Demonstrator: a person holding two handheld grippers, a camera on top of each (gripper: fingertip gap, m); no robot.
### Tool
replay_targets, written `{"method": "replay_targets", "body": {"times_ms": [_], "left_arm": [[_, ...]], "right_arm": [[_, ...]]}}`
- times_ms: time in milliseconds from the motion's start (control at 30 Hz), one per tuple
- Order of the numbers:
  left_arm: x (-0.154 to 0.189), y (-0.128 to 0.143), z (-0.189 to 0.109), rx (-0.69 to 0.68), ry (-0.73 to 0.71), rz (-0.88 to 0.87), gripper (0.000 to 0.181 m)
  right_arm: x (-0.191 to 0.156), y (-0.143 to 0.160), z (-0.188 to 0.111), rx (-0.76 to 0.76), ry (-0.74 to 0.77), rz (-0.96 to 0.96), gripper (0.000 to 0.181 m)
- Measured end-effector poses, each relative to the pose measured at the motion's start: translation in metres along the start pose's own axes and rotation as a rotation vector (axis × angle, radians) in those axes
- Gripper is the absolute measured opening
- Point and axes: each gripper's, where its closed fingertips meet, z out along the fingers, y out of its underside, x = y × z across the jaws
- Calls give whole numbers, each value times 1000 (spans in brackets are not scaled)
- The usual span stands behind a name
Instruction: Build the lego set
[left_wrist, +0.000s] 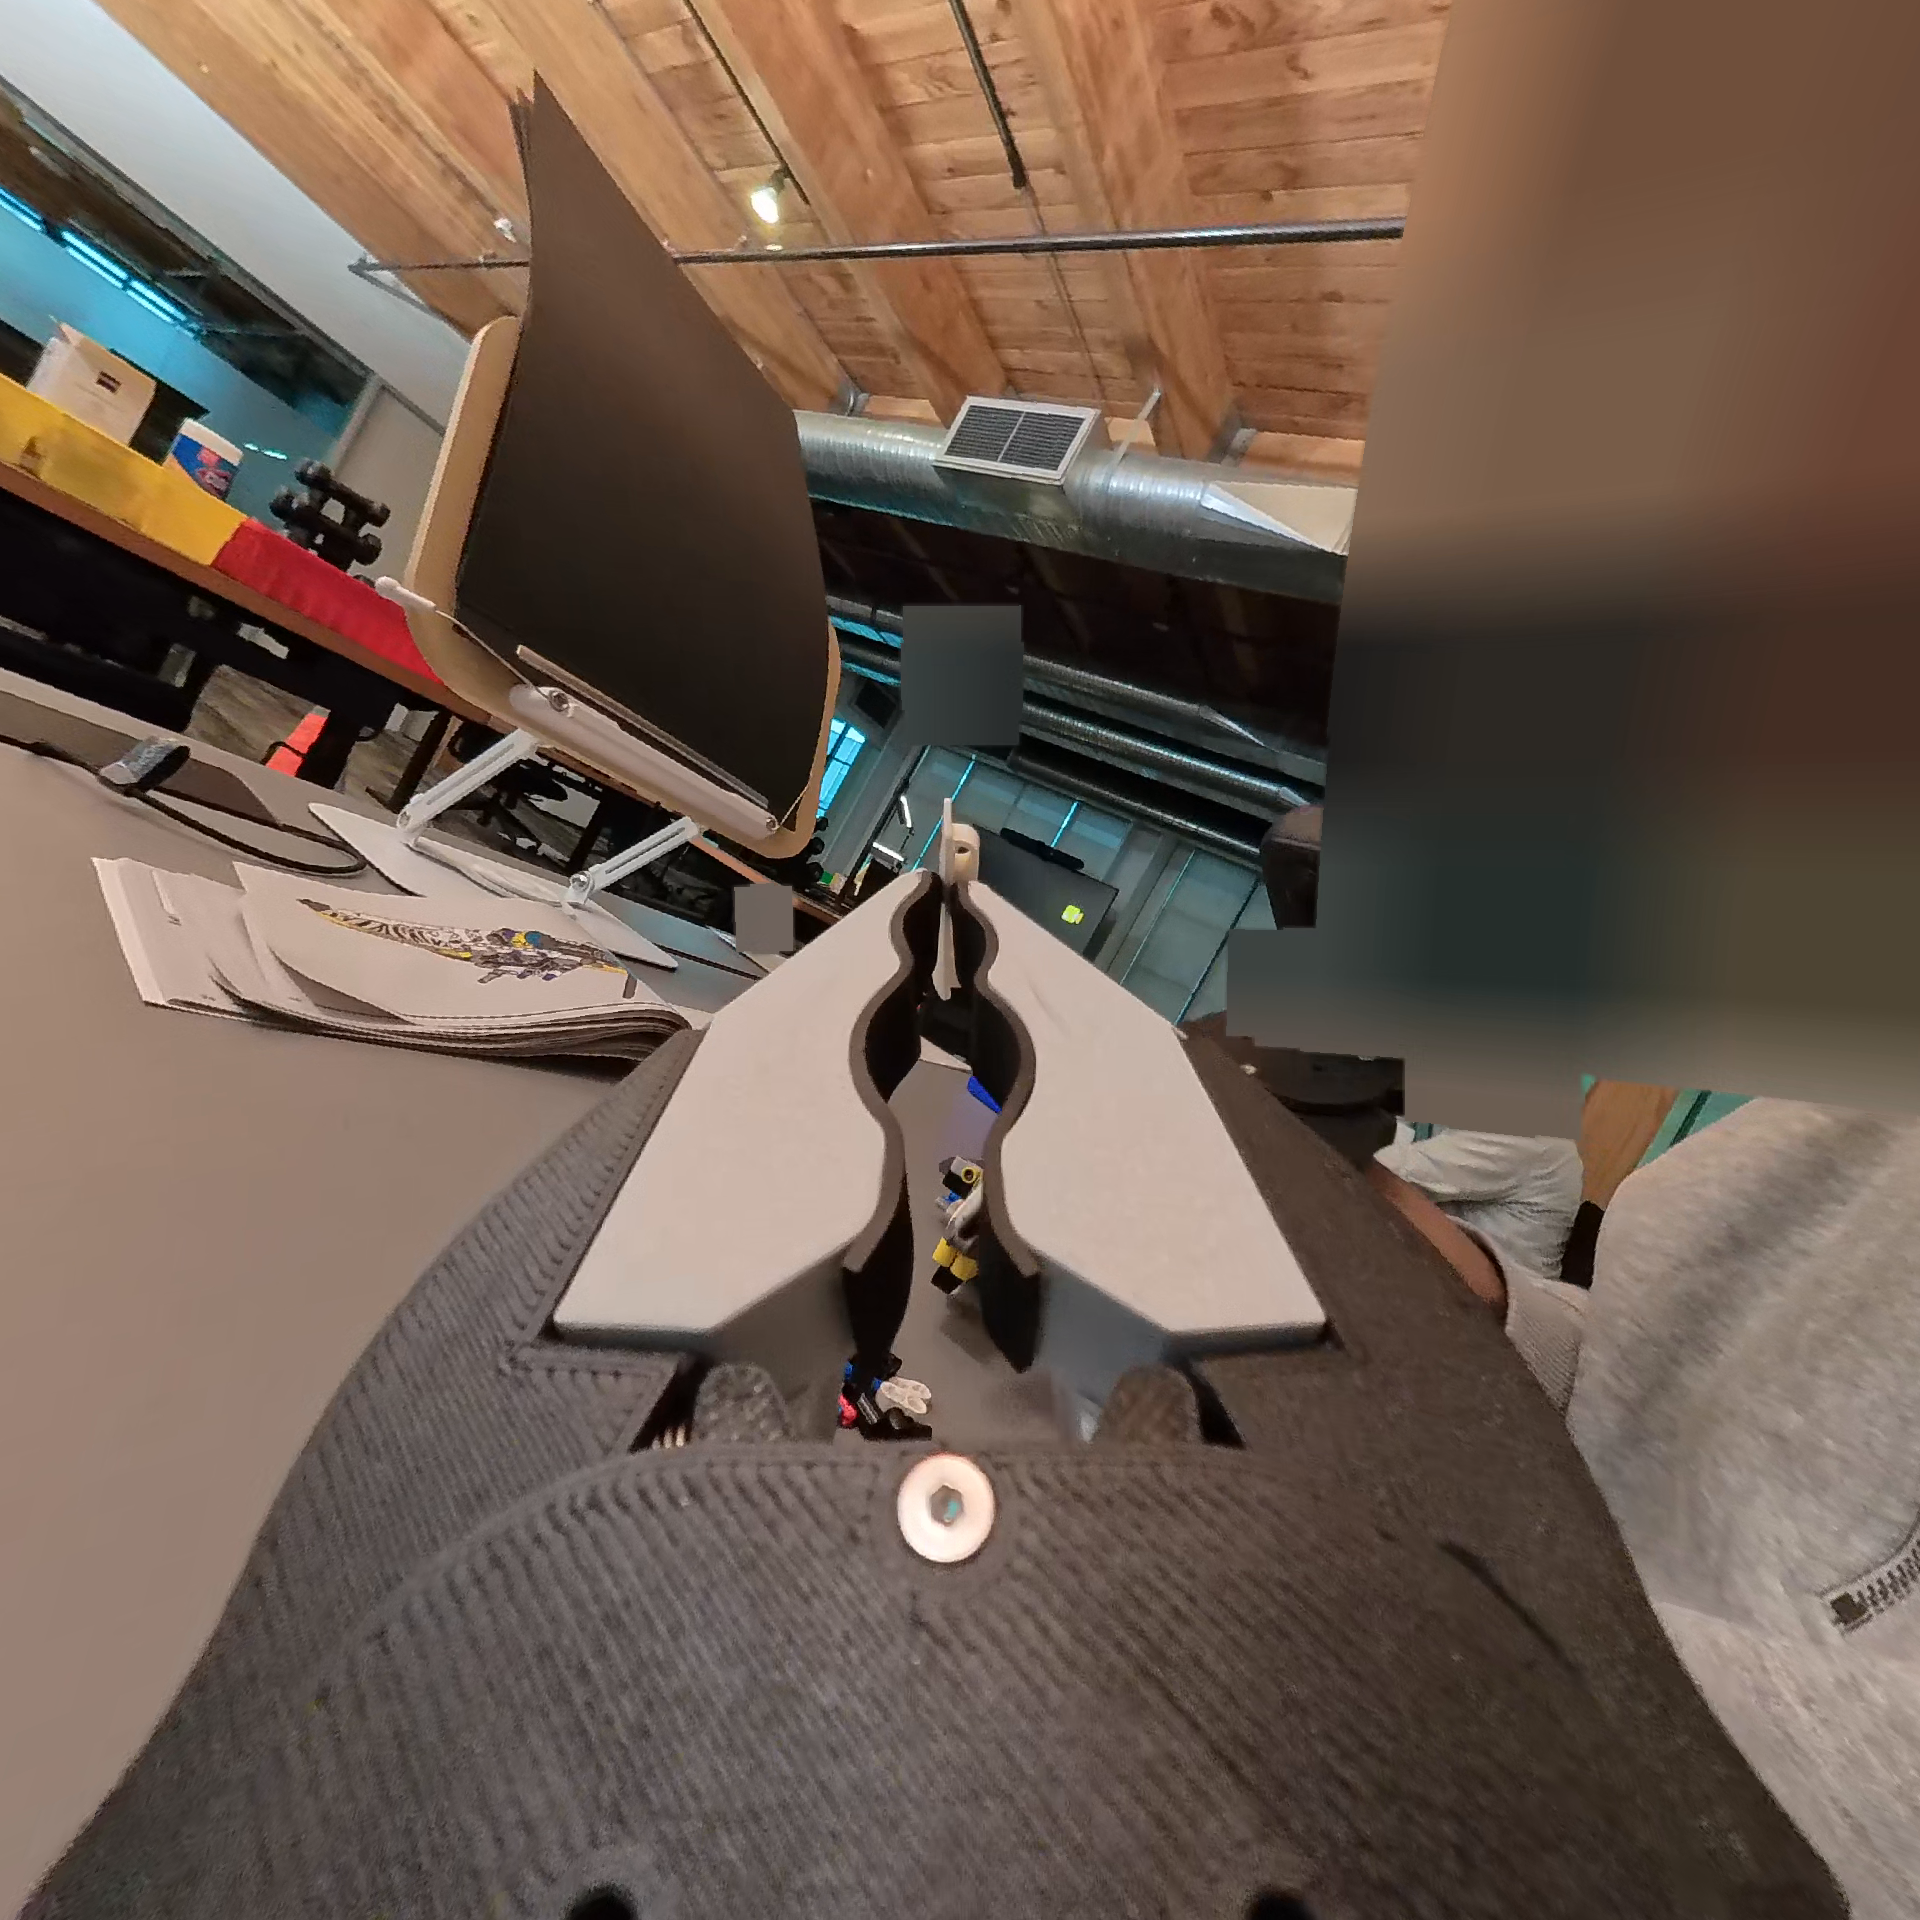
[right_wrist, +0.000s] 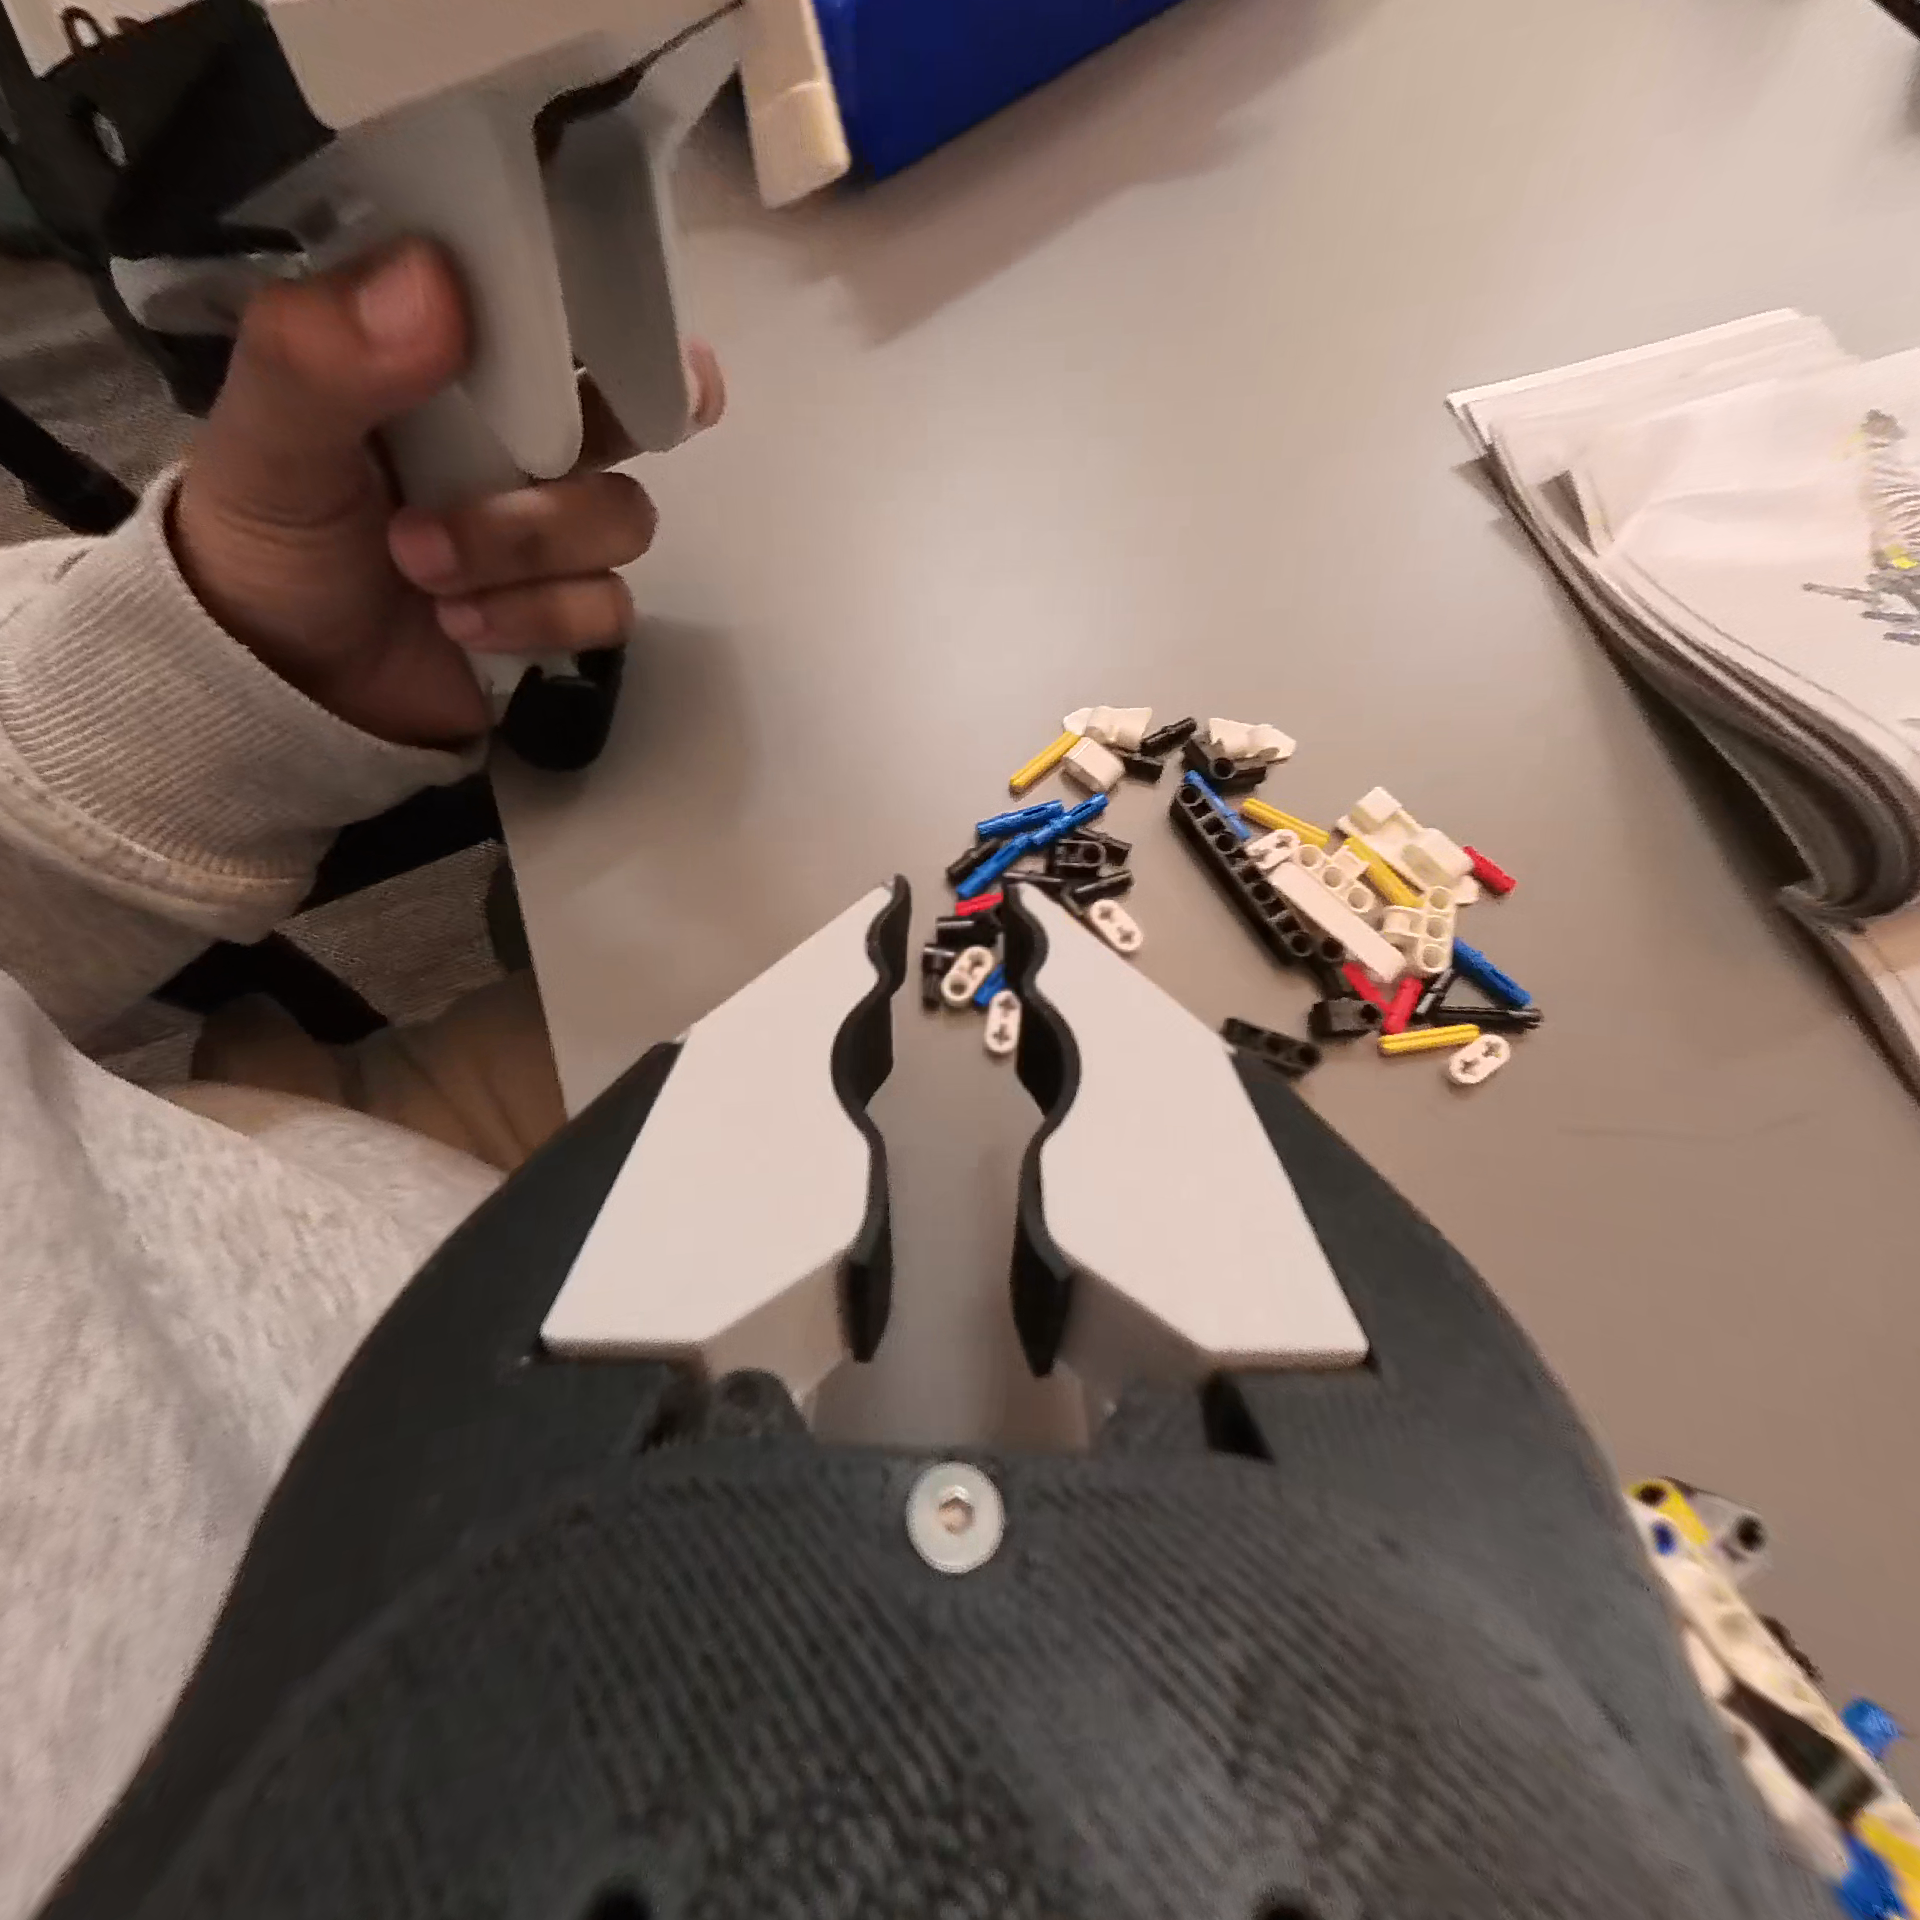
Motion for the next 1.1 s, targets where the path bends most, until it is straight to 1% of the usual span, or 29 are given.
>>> {"method": "replay_targets", "body": {"times_ms": [133, 233, 300, 433, 500, 600, 767, 1000, 1100], "left_arm": [[-1, 0, 0, 3, 0, -9, 0], [-1, 0, 0, 2, 1, -16, 0], [-1, 0, 0, 4, 1, -18, 0], [-2, -1, -1, 9, -3, -21, 0], [-3, -2, -2, 11, -5, -24, 0], [-3, -3, -2, 15, -2, -33, 0], [-4, -3, -3, 18, 3, -44, 0], [-3, -2, -2, 11, 7, -39, 0], [-3, -3, -3, 16, 6, -43, 0]], "right_arm": [[14, -10, -1, -27, 50, -65, 16], [27, -11, 6, -116, 70, -143, 17], [32, -6, 14, -205, 11, -168, 18], [28, 0, 31, -335, -194, -107, 25], [29, 7, 39, -405, -235, -104, 25], [32, 20, 46, -494, -243, -129, 26], [35, 27, 51, -519, -230, -113, 23], [35, 27, 54, -509, -249, -101, 18], [35, 27, 55, -518, -243, -132, 7]]}}
